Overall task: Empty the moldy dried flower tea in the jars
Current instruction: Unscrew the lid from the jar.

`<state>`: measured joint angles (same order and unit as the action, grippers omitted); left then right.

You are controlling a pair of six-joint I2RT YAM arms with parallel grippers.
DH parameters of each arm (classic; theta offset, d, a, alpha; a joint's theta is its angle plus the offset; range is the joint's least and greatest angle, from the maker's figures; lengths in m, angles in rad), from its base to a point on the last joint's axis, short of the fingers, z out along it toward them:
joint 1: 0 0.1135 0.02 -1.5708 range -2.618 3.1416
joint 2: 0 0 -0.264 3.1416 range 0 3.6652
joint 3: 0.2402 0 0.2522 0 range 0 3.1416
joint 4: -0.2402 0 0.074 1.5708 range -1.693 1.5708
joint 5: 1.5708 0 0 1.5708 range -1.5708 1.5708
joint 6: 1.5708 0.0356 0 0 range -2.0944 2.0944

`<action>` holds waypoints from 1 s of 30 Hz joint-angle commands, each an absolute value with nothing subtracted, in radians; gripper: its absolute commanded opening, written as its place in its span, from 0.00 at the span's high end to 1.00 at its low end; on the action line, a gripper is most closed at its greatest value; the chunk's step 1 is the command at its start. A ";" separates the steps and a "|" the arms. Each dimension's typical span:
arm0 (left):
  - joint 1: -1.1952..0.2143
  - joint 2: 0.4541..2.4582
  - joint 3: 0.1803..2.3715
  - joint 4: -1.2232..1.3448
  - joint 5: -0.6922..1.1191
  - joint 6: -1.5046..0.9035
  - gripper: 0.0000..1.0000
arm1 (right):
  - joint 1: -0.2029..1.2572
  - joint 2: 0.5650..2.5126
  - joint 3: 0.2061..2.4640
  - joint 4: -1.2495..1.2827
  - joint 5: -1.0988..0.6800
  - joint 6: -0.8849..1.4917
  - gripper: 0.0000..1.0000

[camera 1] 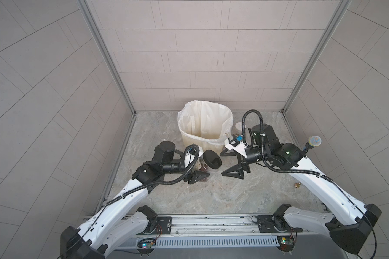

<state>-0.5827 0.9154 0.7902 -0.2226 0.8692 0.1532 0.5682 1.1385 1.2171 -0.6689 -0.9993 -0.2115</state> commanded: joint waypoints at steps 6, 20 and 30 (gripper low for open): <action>-0.582 0.893 0.808 -0.267 0.769 0.284 0.32 | 0.565 1.264 1.387 -0.746 -0.810 0.326 0.00; -0.599 0.892 0.797 -0.268 0.719 0.316 0.32 | 0.664 1.300 1.381 -0.668 -0.690 0.618 0.00; -0.620 0.909 0.791 -0.241 0.722 0.290 0.32 | 0.701 1.347 1.384 -0.658 -0.713 0.596 0.00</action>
